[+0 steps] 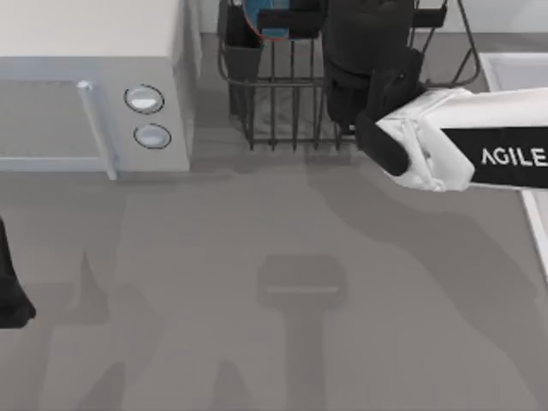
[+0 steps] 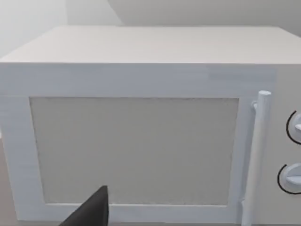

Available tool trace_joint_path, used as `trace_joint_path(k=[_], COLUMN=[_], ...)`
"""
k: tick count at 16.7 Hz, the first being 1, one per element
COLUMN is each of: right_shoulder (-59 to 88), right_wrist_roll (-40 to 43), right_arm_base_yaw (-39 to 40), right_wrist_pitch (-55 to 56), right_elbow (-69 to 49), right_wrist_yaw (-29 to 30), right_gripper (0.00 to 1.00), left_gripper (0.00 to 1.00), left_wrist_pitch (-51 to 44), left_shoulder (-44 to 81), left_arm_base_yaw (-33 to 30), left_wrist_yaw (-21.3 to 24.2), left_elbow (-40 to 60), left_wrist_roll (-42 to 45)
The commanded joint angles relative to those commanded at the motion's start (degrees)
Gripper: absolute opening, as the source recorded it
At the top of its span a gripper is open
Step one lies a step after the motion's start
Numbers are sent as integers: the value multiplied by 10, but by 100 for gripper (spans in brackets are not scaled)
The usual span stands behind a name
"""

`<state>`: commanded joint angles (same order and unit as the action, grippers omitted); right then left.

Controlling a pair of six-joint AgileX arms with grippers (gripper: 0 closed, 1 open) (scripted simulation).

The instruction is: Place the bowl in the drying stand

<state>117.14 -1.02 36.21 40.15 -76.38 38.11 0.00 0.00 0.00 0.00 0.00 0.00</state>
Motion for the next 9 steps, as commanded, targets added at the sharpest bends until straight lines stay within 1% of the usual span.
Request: trace_joint_path(k=[3,4,9], right_shoulder=[0,0,0], right_wrist_roll=[0,0,0], right_arm_base_yaw=[0,0,0], right_wrist_pitch=[0,0,0], right_elbow=[0,0,0], right_wrist_yaw=[0,0,0], right_gripper=[98,100,100], left_gripper=[100,100,100], left_wrist_pitch=[0,0,0], left_shoulder=[0,0,0], left_arm_base_yaw=[0,0,0], left_wrist_yaw=[0,0,0], left_elbow=[0,0,0], left_wrist_roll=[0,0,0])
